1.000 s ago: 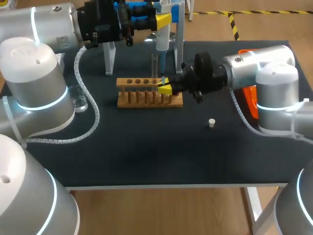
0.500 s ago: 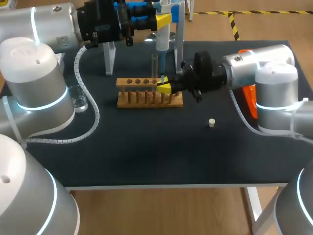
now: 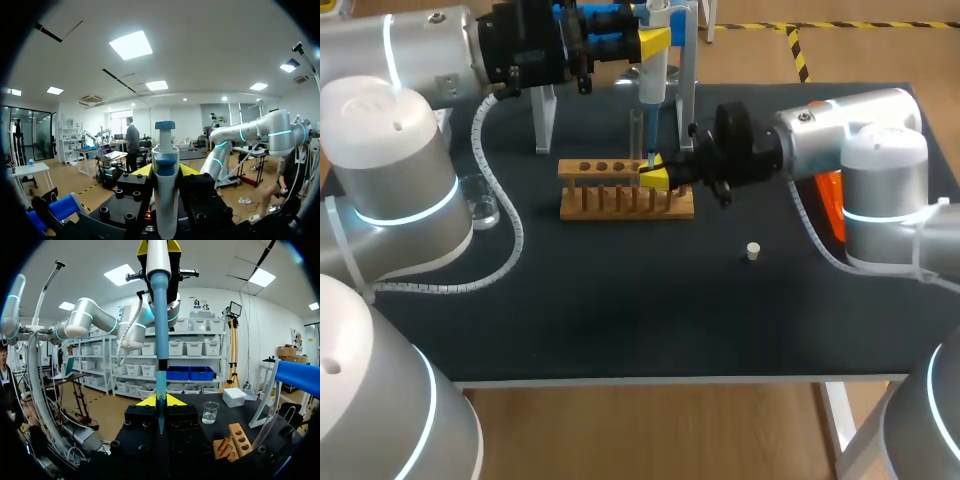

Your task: Invert the test tube, pick up the pipette, mount the tip to pipette, aspirate from beaker and dispense into the tube, eject the tip, return the pipette, and cap with the stopper.

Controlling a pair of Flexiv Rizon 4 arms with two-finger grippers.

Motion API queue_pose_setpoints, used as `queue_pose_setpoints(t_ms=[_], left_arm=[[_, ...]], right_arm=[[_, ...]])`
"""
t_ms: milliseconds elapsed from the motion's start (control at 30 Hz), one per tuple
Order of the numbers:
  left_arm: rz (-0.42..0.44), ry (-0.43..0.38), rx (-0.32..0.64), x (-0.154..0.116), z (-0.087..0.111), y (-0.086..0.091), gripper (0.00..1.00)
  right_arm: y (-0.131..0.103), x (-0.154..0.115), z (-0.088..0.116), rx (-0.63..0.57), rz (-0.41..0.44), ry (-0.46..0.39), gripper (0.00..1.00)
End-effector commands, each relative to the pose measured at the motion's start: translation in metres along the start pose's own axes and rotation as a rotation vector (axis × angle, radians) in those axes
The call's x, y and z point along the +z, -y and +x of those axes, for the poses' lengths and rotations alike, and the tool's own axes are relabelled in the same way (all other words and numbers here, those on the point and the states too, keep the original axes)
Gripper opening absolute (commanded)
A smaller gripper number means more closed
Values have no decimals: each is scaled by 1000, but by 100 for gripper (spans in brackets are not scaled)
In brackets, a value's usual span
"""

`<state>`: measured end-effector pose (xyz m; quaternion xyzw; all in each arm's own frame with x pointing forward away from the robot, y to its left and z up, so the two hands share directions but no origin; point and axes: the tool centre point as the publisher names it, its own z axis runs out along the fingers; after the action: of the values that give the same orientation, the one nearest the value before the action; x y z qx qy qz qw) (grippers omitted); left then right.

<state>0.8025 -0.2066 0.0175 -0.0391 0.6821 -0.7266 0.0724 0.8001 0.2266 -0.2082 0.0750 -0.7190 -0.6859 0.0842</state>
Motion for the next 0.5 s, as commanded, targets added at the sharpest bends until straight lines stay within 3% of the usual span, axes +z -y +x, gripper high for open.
queue_pose_setpoints(t_ms=[33,500], left_arm=[[2,-2,1,-1,0,0,0],[2,-2,1,-1,0,0,0]], right_arm=[[-1,0,0,-1,2,2,0],[0,1,-2,1,5,5,0]])
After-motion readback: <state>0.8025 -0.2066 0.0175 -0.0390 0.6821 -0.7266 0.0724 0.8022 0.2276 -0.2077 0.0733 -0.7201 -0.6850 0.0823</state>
